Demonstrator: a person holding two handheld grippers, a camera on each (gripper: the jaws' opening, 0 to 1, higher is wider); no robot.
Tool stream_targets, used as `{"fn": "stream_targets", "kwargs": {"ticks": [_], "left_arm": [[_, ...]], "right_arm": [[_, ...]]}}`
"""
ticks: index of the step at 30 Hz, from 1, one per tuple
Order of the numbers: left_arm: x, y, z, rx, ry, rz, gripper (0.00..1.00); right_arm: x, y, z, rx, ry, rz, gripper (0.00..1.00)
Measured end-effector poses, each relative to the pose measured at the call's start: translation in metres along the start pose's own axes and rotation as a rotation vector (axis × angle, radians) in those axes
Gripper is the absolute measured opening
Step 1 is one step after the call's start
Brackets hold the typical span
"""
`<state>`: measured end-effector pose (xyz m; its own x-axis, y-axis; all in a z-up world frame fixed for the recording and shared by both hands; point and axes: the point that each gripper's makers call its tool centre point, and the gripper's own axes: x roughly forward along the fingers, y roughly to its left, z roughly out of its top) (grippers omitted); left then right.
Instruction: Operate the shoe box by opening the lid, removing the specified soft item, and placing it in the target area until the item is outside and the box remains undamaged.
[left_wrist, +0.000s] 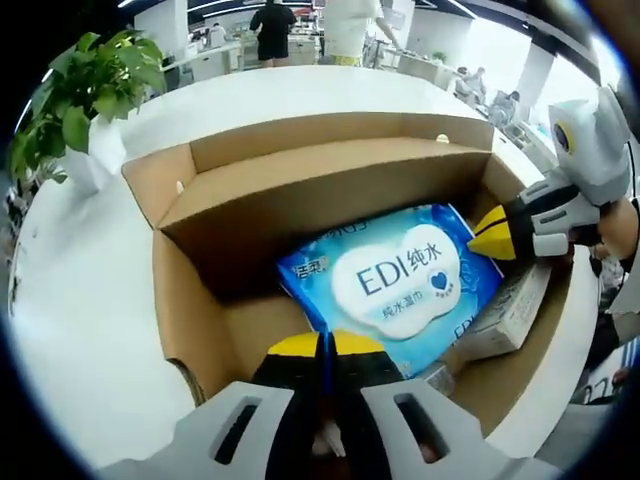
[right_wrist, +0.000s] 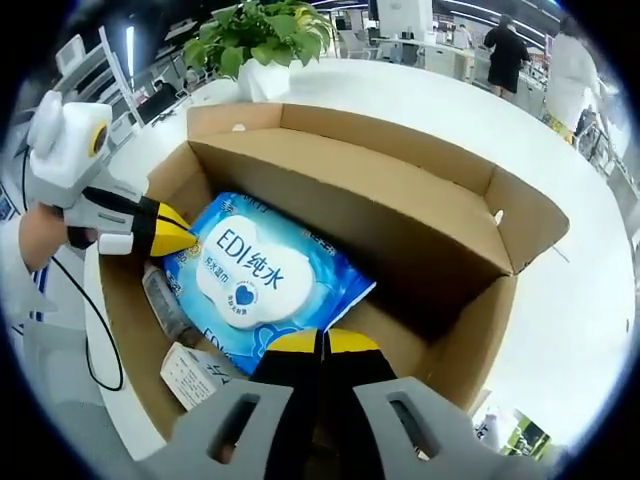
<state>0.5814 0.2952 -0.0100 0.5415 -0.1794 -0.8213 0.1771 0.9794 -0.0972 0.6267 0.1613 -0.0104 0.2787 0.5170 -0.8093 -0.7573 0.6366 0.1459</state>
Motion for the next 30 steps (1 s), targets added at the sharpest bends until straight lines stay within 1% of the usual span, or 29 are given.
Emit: {"fn": "stream_targets", "kwargs": {"ticks": [5, 10, 13, 19, 30], "left_arm": [[-0.001, 0.001, 0.003, 0.012, -0.032, 0.000, 0.00], [-0.005, 0.002, 0.003, 0.019, -0.058, 0.003, 0.00], [-0.008, 0.003, 0.006, 0.028, -0.084, 0.010, 0.00], [-0.013, 0.003, 0.009, 0.044, -0.115, 0.020, 0.00], [-0.033, 0.003, 0.025, 0.073, -0.201, 0.043, 0.00]], "right_arm": [[0.000, 0.000, 0.002, -0.012, -0.010, -0.005, 0.00], [-0.003, 0.002, 0.007, -0.025, -0.029, -0.008, 0.00], [-0.003, 0.001, 0.009, -0.030, -0.036, -0.007, 0.00], [-0.007, 0.001, 0.013, -0.048, -0.052, -0.013, 0.00], [-0.023, 0.004, 0.023, -0.081, -0.091, -0.027, 0.00]]}}
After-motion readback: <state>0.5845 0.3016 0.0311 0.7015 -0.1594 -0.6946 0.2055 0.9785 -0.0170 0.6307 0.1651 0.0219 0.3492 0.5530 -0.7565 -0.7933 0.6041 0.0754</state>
